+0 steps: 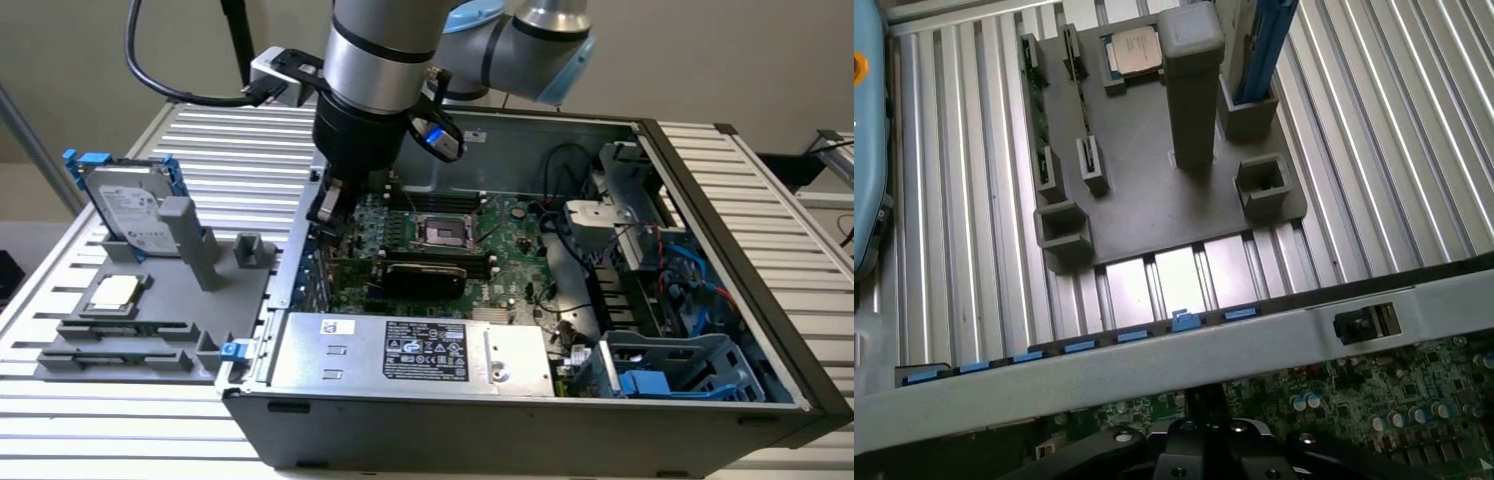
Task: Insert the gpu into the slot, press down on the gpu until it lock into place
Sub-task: 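Press down on the gpu until it lock into place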
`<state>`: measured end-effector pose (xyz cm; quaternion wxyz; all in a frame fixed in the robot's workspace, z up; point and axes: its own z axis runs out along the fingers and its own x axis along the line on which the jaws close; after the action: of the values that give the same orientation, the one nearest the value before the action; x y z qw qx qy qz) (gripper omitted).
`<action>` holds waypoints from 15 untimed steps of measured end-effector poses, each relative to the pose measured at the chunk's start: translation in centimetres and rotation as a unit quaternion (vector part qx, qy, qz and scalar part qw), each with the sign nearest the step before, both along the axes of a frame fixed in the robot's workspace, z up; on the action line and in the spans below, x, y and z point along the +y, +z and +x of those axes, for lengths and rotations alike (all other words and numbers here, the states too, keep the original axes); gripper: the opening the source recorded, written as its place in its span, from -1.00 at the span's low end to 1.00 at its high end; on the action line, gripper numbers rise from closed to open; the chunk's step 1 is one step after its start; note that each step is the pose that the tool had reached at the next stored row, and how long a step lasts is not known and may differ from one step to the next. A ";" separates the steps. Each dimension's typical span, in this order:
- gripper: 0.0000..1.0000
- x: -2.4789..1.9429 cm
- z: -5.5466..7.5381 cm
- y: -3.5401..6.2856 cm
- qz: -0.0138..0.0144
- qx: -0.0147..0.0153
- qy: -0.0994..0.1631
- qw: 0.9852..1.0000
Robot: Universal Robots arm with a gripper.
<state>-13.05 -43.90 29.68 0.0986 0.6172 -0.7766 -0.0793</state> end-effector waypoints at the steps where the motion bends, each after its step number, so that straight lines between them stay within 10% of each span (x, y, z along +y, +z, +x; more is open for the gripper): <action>1: -0.79 0.01 0.0 -0.02 0.000 0.000 0.000 1.000; 15: -0.79 0.02 0.7 0.56 0.000 -0.002 0.000 1.000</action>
<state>-12.38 -43.88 30.24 0.0977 0.6172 -0.7768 -0.0781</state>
